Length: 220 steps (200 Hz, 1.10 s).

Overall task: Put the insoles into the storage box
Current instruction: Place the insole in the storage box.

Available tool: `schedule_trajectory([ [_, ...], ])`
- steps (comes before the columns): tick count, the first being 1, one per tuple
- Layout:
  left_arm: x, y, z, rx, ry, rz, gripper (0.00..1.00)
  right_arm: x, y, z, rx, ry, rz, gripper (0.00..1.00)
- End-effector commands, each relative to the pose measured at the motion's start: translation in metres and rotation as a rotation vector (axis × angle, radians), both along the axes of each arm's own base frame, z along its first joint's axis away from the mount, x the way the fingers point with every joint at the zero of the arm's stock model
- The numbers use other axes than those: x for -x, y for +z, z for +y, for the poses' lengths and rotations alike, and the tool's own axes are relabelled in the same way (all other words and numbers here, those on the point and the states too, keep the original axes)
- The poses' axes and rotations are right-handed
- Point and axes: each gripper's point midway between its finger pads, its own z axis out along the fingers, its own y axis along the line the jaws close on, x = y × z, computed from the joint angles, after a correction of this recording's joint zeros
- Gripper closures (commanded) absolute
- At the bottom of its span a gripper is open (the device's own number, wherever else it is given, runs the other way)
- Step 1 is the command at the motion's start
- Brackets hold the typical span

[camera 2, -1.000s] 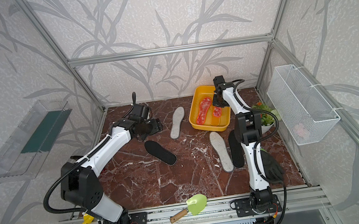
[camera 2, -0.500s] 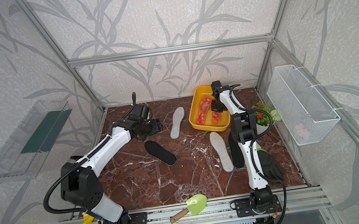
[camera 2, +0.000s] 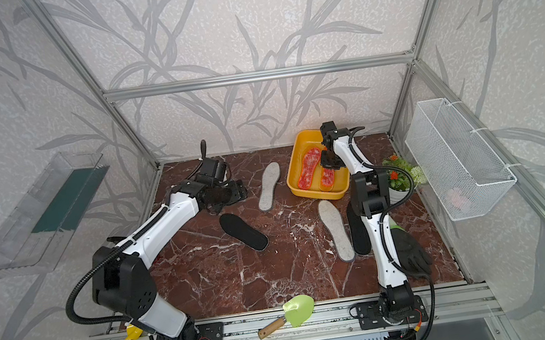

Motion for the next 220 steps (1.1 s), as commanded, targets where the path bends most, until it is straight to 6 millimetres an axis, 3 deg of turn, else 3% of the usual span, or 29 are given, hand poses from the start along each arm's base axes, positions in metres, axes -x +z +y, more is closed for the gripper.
schedule_trajectory([
  [1, -0.001, 0.007, 0.004, -0.008, 0.017, -0.008, 0.16, 0.002, 0.008, 0.001, 0.000, 0.011, 0.004, 0.81],
  [113, -0.010, 0.006, -0.006, 0.006, -0.013, 0.010, 0.10, 0.003, 0.048, 0.003, -0.013, 0.032, -0.056, 0.57],
  [171, -0.006, 0.008, -0.002, 0.000, -0.005, 0.003, 0.10, 0.001, 0.040, 0.009, -0.036, 0.051, -0.040, 0.54],
  [220, -0.008, 0.004, -0.002, -0.012, -0.010, 0.010, 0.08, 0.001, 0.066, 0.020, -0.097, 0.090, -0.087, 0.53],
])
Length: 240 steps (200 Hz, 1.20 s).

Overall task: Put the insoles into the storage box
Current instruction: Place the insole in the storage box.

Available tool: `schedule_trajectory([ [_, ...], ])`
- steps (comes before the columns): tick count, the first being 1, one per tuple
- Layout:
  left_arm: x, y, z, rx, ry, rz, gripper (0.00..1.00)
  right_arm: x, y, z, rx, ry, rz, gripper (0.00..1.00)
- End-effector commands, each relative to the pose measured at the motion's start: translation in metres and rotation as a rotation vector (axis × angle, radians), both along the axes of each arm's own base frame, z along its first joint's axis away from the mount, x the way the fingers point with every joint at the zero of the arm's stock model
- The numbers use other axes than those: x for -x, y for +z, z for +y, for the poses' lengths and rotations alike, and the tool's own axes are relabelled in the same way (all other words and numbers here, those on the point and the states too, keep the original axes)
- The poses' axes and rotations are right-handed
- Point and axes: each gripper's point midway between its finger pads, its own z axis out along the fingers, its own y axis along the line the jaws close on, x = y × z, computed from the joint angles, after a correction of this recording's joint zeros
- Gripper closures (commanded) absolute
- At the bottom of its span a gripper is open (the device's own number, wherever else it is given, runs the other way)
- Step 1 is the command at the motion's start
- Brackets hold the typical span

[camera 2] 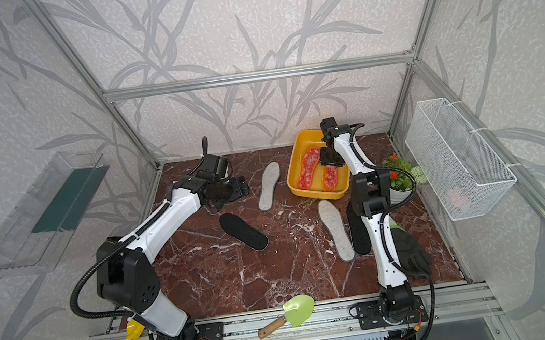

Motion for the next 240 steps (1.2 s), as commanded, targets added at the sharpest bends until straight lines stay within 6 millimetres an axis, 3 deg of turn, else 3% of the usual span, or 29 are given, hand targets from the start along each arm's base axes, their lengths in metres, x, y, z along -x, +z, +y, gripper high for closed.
schedule_trajectory([
  [1, 0.001, 0.001, 0.003, -0.017, -0.005, 0.003, 0.07, 0.001, 0.049, 0.010, -0.051, 0.040, -0.075, 0.53],
  [46, -0.013, -0.013, -0.007, -0.025, -0.058, 0.030, 0.05, 0.011, 0.096, 0.024, -0.131, 0.095, -0.152, 0.52],
  [112, -0.052, -0.039, -0.039, -0.004, -0.158, 0.093, 0.05, 0.056, 0.148, 0.036, -0.218, 0.178, -0.225, 0.52],
  [141, -0.064, -0.048, -0.046, -0.002, -0.167, 0.107, 0.05, 0.080, 0.156, 0.041, -0.258, 0.209, -0.232, 0.52],
  [198, -0.066, -0.069, -0.051, 0.014, -0.161, 0.163, 0.07, 0.124, 0.158, 0.047, -0.312, 0.253, -0.235, 0.52],
  [225, -0.071, -0.083, -0.053, 0.000, -0.160, 0.202, 0.15, 0.143, 0.147, 0.046, -0.312, 0.269, -0.205, 0.52],
  [240, -0.073, -0.092, -0.053, -0.016, -0.157, 0.229, 0.18, 0.154, 0.151, 0.045, -0.320, 0.275, -0.215, 0.52],
])
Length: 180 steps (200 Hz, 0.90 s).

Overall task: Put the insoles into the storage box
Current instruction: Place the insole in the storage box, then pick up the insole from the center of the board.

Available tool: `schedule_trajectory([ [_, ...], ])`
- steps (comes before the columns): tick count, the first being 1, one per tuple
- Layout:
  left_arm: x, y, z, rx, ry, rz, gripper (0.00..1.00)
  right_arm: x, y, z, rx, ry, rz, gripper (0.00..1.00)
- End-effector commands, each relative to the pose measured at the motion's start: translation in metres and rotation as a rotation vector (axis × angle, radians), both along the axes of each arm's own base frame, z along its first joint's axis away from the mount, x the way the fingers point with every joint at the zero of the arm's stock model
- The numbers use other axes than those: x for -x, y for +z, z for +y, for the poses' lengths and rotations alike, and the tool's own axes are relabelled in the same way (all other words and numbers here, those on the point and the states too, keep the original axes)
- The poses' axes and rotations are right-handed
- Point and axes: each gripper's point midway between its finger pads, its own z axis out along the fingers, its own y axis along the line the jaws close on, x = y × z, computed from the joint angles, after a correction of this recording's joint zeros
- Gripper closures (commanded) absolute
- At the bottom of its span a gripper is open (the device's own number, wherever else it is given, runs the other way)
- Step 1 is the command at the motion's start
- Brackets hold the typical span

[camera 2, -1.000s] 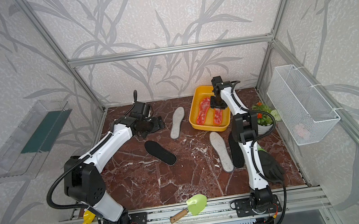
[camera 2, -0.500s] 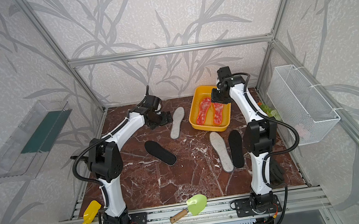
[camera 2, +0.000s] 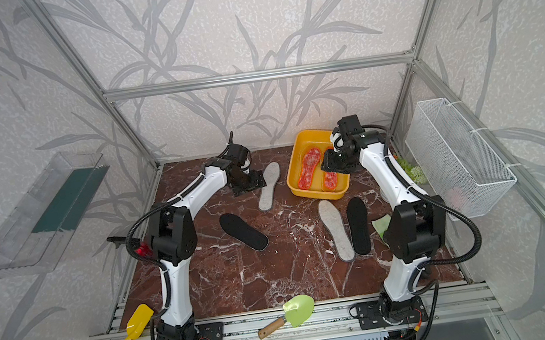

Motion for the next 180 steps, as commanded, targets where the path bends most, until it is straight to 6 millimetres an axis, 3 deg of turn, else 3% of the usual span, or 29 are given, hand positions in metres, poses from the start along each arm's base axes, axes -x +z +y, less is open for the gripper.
schedule_trajectory([
  [1, 0.001, -0.015, 0.002, -0.031, -0.002, 0.060, 0.18, 0.015, 0.011, 0.003, -0.020, 0.035, -0.040, 0.52],
  [58, -0.008, -0.037, -0.006, -0.054, -0.023, 0.099, 0.23, 0.034, -0.009, 0.009, -0.077, 0.034, -0.007, 0.52],
  [115, -0.007, -0.052, -0.020, -0.101, -0.053, 0.118, 0.27, 0.036, -0.018, 0.009, -0.099, 0.025, 0.005, 0.52],
  [180, -0.007, -0.068, -0.020, -0.184, -0.075, 0.126, 0.34, 0.039, -0.024, 0.002, -0.112, 0.006, 0.013, 0.52],
])
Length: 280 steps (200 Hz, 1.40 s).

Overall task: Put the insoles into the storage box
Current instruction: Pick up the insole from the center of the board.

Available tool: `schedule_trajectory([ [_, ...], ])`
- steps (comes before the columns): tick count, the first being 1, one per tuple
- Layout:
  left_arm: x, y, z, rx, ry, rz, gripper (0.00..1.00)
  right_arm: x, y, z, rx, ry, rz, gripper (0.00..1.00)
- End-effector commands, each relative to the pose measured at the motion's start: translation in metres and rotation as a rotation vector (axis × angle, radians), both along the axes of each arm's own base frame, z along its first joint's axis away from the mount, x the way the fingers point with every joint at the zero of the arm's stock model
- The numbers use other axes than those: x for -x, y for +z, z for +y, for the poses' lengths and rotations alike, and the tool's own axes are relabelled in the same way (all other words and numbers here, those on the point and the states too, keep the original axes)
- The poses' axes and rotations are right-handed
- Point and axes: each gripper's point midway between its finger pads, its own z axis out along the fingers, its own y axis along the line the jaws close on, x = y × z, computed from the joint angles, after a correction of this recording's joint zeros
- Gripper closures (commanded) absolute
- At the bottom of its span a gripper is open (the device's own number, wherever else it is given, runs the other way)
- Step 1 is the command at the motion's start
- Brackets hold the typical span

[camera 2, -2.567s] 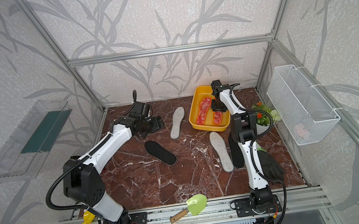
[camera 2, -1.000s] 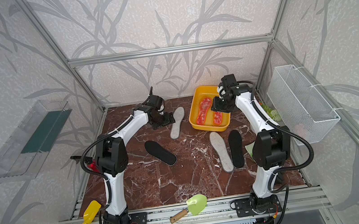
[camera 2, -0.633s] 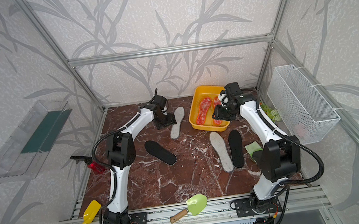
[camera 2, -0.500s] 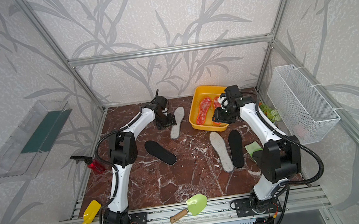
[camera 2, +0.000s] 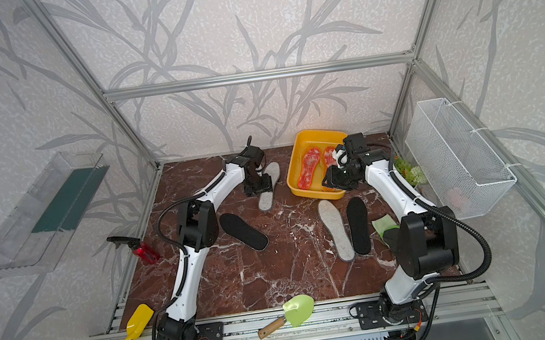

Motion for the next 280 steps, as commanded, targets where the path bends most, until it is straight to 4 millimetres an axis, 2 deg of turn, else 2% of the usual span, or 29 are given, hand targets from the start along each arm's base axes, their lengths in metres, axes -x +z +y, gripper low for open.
schedule_trajectory([
  [1, 0.005, -0.010, 0.005, -0.057, -0.018, 0.026, 0.34, 0.003, 0.011, -0.001, -0.023, -0.006, -0.031, 0.52],
  [47, 0.009, -0.024, 0.015, -0.116, -0.019, 0.049, 0.39, 0.006, 0.009, -0.004, -0.028, -0.020, -0.032, 0.52],
  [118, 0.024, -0.043, 0.025, -0.152, -0.028, 0.093, 0.58, 0.006, 0.009, -0.006, -0.050, -0.037, -0.029, 0.52],
  [162, 0.032, -0.050, 0.027, -0.204, -0.063, 0.106, 0.61, 0.006, 0.010, -0.008, -0.051, -0.044, -0.031, 0.52],
  [229, 0.057, -0.076, 0.019, -0.274, -0.169, 0.179, 0.63, 0.006, 0.009, -0.008, -0.058, -0.046, -0.028, 0.52],
  [280, 0.068, -0.085, 0.021, -0.292, -0.186, 0.210, 0.73, 0.006, 0.008, -0.010, -0.067, -0.053, -0.028, 0.52],
])
